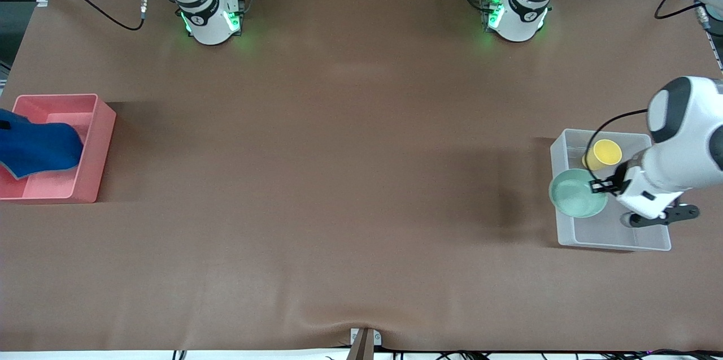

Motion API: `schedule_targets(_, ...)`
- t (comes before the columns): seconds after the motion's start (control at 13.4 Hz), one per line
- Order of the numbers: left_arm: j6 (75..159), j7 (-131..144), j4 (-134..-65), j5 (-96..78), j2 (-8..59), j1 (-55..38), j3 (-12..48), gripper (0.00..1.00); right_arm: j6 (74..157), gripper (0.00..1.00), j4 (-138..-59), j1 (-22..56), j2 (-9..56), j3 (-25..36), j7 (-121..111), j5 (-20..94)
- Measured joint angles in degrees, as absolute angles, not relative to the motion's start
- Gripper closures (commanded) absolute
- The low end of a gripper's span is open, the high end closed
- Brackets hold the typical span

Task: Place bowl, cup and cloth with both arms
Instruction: 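Carry the green bowl into the clear bin while the right gripper lowers the cloth, then release the bowl and cloth, then raise both grippers out of the bins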

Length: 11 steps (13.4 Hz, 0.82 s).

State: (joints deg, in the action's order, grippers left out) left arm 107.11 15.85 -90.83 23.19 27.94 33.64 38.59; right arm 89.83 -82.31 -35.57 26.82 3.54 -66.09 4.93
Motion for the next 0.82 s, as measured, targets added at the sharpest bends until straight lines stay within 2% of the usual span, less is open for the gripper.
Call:
schedule_targets(0.3,108.5,2.1,-89.3,23.2,30.8,39.7,37.9,1.0,89.3,1.0,-84.8,-37.3,27.4,3.6,-66.3,4.9)
schedule_targets(0.37,109.4,-0.6,-88.8,23.2,32.0,41.1,37.9,1.0,89.3,0.35,-85.6,-38.0,27.5,3.6,-66.4,4.9)
schedule_targets(0.45,110.3,-2.7,-88.2,23.2,33.2,42.1,37.9,1.0,89.4,0.0,-86.2,-38.6,27.6,3.6,-66.5,4.9)
schedule_targets(0.82,110.7,-3.9,-87.0,23.2,35.2,41.6,37.9,1.0,89.8,0.0,-85.9,-39.2,27.5,2.8,-66.8,5.1)
